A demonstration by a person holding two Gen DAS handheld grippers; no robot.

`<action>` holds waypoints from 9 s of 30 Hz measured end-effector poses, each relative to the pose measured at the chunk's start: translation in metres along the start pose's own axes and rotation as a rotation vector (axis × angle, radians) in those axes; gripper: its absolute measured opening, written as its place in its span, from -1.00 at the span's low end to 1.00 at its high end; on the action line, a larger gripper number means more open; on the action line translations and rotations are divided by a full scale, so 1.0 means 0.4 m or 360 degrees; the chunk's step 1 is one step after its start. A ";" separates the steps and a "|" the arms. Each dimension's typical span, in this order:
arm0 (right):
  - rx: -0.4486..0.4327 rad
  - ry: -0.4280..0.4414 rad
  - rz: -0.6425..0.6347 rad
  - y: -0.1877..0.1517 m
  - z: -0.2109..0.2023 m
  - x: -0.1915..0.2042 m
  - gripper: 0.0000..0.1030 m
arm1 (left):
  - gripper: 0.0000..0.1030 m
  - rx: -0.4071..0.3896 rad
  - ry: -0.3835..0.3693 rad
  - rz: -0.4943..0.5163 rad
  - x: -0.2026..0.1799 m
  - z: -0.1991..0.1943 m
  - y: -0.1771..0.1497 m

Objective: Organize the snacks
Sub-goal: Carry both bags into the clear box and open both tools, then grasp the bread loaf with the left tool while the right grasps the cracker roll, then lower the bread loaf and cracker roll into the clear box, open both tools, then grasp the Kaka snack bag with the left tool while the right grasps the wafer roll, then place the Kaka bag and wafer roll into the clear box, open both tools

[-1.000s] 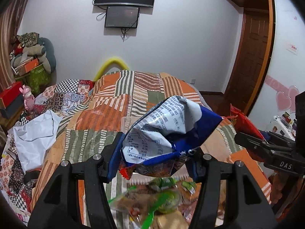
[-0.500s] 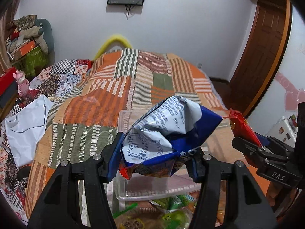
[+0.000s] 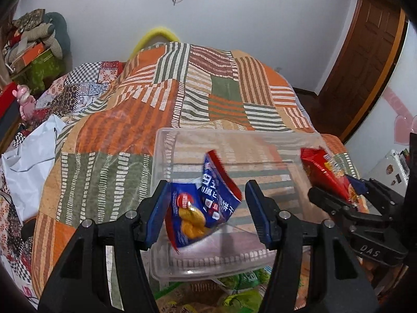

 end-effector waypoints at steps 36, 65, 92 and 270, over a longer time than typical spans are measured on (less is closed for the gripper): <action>0.0010 -0.0062 -0.0008 -0.317 -0.215 -0.072 0.53 | 0.77 0.0034 0.0014 0.0145 -0.082 -0.203 -0.373; 0.0283 0.0114 0.0026 -0.467 -0.106 -0.032 0.23 | 0.34 0.0168 0.0016 0.0212 -0.126 -0.055 -0.475; -0.0018 0.0139 0.0063 -0.339 -0.227 -0.025 -0.34 | 0.05 -0.0029 -0.0135 0.0161 -0.128 -0.210 -0.399; -0.0268 0.0131 0.0068 -0.034 -0.200 0.004 -0.17 | 0.05 -0.0178 -0.0096 0.0122 -0.039 -0.184 -0.082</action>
Point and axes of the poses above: each gripper's, at about its wrist camera, not at the fingertips, and z roughly the way its jaws point, x to its left, y to its top, the point moved 9 cm from there along z, roughly the way its jaws point, and after that the axes turned 10 degrees about x, right-handed, at the moved point
